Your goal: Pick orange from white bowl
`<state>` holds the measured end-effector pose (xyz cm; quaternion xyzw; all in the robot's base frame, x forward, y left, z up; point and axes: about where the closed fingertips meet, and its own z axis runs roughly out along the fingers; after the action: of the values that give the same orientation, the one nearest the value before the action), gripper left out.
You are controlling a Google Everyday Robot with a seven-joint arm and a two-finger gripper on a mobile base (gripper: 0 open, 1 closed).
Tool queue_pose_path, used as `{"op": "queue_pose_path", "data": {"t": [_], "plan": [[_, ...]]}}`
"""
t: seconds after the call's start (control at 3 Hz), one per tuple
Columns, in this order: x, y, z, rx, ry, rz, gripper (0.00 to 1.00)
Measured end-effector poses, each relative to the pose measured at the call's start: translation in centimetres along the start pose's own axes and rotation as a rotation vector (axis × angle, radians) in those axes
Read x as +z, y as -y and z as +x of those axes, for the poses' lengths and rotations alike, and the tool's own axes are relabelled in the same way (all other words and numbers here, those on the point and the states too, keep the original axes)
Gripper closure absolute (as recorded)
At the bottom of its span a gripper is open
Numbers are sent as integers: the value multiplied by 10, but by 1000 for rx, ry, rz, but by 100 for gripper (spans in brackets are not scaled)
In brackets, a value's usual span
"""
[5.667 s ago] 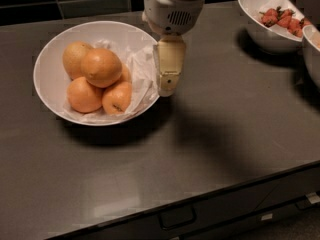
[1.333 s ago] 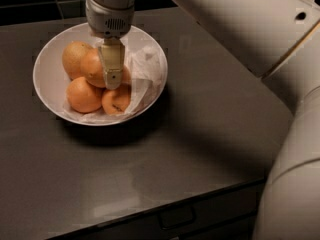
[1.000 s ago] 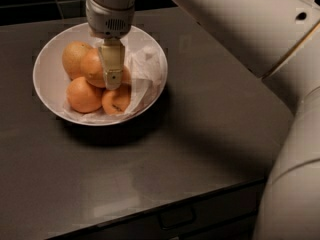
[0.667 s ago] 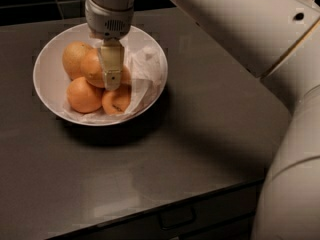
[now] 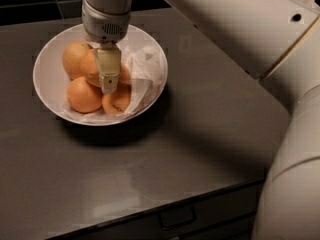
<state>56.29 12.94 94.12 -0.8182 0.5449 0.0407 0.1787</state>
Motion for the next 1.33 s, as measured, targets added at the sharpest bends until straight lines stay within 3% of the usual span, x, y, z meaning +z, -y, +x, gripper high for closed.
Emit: {"op": "queue_pose_path", "data": {"t": [0.33, 0.67, 1.33], "plan": [[2, -1, -3, -5, 6, -1, 10], [1, -3, -6, 6, 9, 5, 17], [-1, -5, -7, 30, 6, 13, 55]]}}
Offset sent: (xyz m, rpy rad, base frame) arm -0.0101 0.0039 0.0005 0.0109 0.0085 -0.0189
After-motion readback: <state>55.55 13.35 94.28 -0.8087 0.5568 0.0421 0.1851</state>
